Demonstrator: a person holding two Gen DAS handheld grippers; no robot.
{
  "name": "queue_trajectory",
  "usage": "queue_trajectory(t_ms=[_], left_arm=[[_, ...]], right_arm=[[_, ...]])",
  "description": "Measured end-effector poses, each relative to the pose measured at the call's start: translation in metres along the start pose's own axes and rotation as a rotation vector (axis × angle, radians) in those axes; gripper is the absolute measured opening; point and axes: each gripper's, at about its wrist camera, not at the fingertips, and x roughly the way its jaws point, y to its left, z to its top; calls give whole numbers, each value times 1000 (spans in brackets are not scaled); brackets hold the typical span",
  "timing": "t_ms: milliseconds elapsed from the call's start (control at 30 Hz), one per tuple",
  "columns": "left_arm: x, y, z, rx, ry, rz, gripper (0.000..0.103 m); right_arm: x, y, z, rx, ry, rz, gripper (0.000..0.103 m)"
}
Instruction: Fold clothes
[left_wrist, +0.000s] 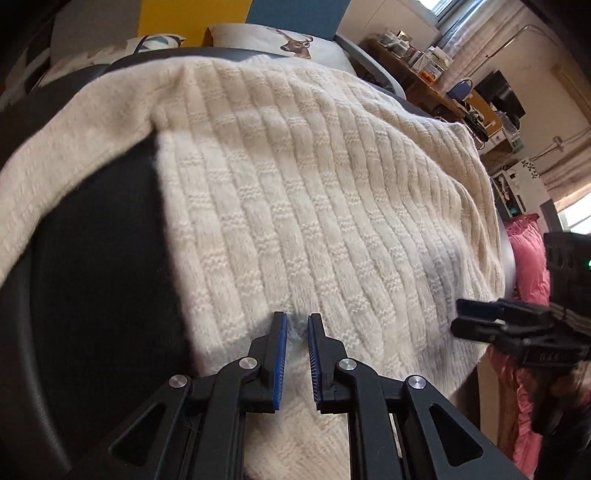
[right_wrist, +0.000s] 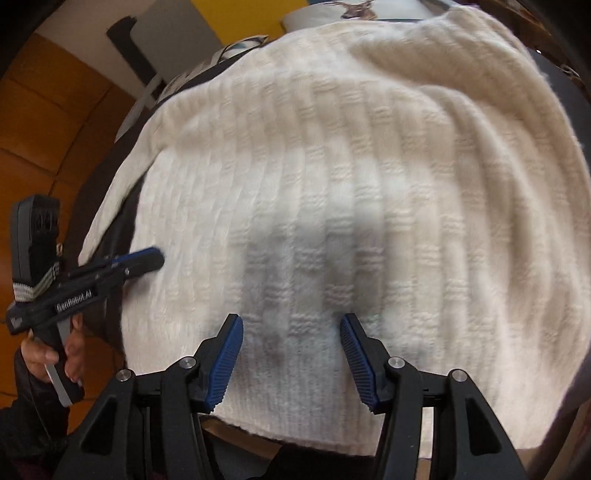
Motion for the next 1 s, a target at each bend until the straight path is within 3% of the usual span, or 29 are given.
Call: queue_trajectory(t_ms=[133,200,267,300,367,500,633,767,833,1000], left_arm=[[-8,15,3,-23,10,8,12],[-20,23,14,-55,13,-29,12],[-46,31,31,-48,-63,-12,17],[-61,34,41,-35,-114,3,25],[-89,38,68,-5,-209,19,32],[-112,44,136,48,-319,78,40],[-81,31,200,184,-297,93,41],[-21,29,250,303,-192,88,41],[4,35,262,310,-159,100,41],[48,55,283,308,-43,27,41]], right_arm=[[-2,10,-1,-18,24,63,56],[-20,11,9,-46,-11,127,56],[-44,12,23,-81,-74,184,56],[-57,11,34,-103,-120,180,56],[-81,9,59,-148,-211,152,56],[-94,2,129,-305,-270,-70,57],[-87,-18,201,-350,-222,-133,57],[-50,-18,268,-400,-129,-155,57],[-28,-20,290,-446,-61,-175,57],[21,-33,324,-519,110,-188,58]])
